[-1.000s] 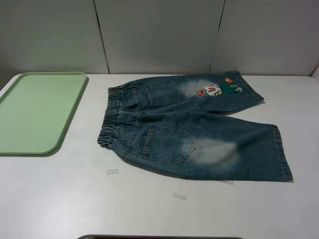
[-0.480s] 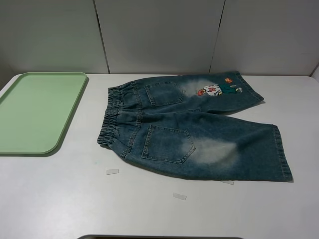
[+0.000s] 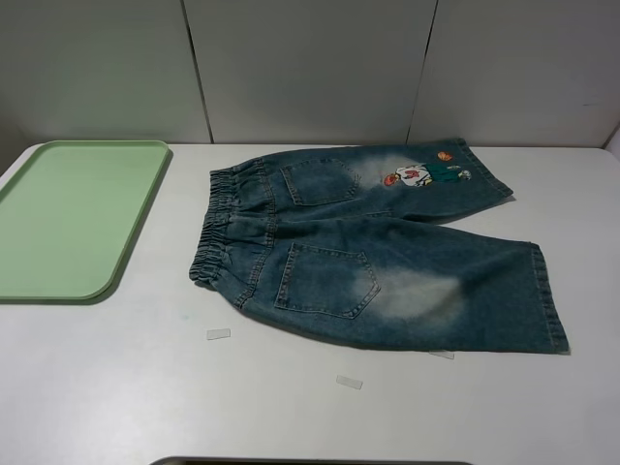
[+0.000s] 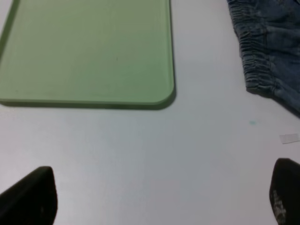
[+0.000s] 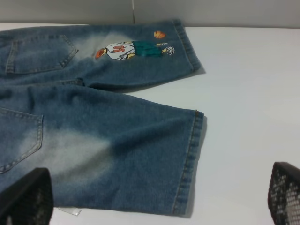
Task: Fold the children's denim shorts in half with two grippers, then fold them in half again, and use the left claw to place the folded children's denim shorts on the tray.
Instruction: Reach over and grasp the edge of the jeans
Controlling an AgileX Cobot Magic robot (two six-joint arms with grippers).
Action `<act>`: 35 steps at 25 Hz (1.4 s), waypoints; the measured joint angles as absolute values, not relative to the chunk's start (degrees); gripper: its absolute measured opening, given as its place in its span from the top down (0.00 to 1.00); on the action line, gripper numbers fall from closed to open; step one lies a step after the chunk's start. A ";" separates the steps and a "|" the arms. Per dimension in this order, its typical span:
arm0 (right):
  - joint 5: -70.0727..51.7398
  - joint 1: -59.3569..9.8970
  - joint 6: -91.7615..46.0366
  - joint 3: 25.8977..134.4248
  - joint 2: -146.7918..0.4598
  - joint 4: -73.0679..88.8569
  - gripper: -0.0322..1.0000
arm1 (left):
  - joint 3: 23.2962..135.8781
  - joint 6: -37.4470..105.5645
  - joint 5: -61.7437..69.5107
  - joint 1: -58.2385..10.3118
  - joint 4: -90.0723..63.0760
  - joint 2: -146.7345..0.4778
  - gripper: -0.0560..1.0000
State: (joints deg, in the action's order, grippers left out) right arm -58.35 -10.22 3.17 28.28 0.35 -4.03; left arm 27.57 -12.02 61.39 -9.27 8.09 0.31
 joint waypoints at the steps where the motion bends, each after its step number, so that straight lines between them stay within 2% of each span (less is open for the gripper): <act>1: -58.35 -10.22 3.17 28.28 0.35 -4.03 0.30 | 27.57 -12.02 61.39 -9.27 8.09 0.31 0.10; 12: -58.35 -10.22 2.77 28.37 0.35 -3.65 0.30 | 27.65 -9.72 61.28 -9.27 7.91 0.31 0.10; 23: -54.12 -11.15 -7.84 33.32 -4.31 -2.45 0.30 | 34.29 2.14 60.22 -12.39 1.49 -3.19 0.10; 35: -52.82 -20.83 -23.71 33.50 -25.20 -0.78 0.30 | 40.21 24.34 52.03 -14.12 -4.68 -25.50 0.10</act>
